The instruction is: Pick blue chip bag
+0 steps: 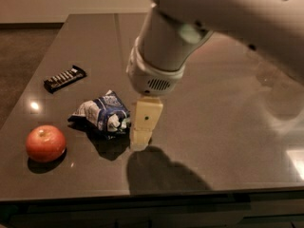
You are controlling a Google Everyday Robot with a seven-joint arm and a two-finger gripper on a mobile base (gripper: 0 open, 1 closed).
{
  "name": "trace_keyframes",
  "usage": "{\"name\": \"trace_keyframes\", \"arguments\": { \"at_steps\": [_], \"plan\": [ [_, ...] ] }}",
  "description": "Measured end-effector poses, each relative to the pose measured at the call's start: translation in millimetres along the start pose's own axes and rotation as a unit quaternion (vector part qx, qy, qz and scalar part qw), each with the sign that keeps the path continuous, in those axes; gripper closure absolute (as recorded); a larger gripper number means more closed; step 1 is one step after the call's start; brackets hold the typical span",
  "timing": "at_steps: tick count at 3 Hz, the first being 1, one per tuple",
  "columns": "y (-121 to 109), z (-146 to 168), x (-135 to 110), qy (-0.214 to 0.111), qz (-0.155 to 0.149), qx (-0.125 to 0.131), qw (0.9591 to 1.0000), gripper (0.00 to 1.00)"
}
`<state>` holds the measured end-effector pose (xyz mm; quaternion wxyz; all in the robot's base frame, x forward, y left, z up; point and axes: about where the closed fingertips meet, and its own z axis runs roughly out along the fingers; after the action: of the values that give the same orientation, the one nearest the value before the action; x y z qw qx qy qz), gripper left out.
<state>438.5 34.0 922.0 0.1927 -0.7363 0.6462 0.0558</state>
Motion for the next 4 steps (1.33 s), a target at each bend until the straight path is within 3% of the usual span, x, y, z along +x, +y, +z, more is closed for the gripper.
{"name": "trace_keyframes", "arguments": {
  "at_steps": [2,3,4],
  "plan": [
    [1.3,56.9,-39.9,0.004,-0.044,-0.023,0.9988,0.00],
    [-8.0,72.6,-51.5,0.008,-0.042,-0.022,0.9989,0.16],
    [-17.9,74.2,-56.5,0.006,-0.037,-0.016,0.9992,0.38]
  ]
}}
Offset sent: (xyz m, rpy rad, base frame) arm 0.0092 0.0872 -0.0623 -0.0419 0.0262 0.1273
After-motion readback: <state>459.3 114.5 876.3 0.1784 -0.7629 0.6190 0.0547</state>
